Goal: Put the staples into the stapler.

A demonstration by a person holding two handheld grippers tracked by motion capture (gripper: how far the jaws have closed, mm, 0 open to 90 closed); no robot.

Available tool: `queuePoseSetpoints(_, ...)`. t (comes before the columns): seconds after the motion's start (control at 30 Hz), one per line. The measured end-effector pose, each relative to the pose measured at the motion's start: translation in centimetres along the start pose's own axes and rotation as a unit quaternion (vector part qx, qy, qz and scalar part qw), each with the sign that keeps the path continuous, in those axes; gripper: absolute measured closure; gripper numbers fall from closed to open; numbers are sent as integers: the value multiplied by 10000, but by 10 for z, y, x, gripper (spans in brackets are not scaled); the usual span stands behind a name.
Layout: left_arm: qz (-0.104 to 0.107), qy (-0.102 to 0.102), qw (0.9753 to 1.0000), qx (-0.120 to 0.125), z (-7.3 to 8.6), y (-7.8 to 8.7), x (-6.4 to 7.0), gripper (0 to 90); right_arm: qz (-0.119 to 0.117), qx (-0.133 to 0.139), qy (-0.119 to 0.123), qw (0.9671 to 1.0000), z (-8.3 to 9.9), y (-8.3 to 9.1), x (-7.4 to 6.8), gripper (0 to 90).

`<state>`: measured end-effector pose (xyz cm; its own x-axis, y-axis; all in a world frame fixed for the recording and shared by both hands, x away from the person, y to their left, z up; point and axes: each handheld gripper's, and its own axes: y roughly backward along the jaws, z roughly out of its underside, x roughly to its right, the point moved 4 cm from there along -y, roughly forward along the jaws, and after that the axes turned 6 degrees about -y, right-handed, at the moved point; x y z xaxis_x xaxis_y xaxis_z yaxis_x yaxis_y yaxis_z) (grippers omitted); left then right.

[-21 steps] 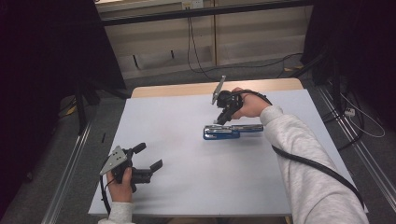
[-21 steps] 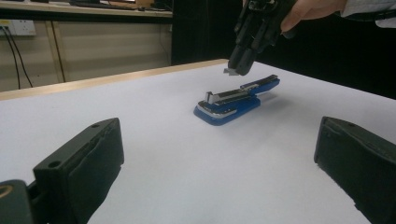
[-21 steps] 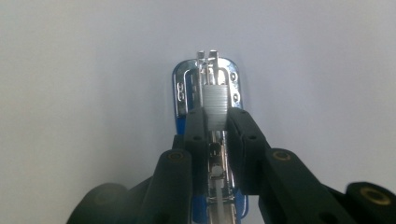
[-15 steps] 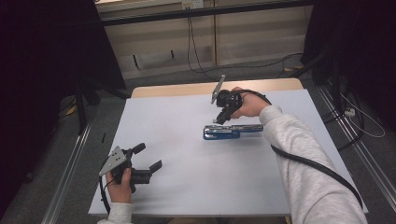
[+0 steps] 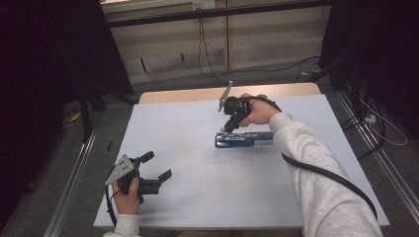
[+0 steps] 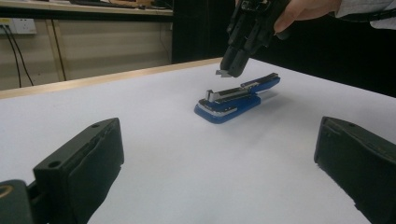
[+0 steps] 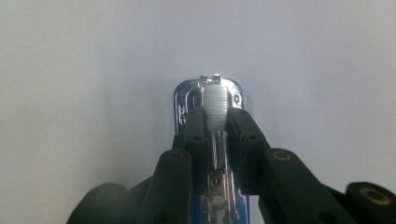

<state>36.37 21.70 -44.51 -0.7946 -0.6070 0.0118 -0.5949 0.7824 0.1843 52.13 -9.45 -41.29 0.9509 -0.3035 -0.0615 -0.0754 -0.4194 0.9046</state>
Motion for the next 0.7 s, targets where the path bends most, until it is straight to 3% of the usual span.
queuePoseSetpoints(0.7,43,25,10000,-79,1,-2,1,17,-30,94,-35,9999,-14,-2,-1,786)
